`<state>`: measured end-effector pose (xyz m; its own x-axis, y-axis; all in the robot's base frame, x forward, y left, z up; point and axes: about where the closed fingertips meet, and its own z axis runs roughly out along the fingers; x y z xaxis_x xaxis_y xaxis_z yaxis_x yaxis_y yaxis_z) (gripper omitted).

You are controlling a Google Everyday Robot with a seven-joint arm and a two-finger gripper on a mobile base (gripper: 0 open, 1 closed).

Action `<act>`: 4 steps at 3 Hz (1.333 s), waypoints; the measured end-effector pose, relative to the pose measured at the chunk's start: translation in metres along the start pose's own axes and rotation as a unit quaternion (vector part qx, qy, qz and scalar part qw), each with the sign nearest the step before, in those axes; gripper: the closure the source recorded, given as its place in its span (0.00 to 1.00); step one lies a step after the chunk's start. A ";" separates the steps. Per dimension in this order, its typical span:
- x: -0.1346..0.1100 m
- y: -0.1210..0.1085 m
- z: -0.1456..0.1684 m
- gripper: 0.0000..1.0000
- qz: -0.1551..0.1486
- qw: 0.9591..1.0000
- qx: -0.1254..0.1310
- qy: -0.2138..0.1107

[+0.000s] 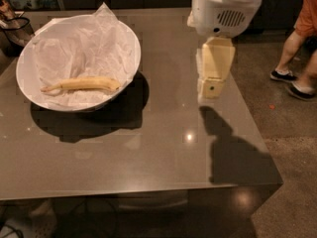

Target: Pick banana from white bowl

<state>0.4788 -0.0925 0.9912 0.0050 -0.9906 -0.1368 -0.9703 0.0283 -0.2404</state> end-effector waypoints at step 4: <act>-0.122 -0.053 0.023 0.00 -0.096 0.995 0.012 -0.039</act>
Offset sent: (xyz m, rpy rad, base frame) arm 0.0494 0.1393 -0.0012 -0.1568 0.0776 0.2886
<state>0.5354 0.0301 0.9992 0.2086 -0.9647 -0.1606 -0.9436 -0.1554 -0.2922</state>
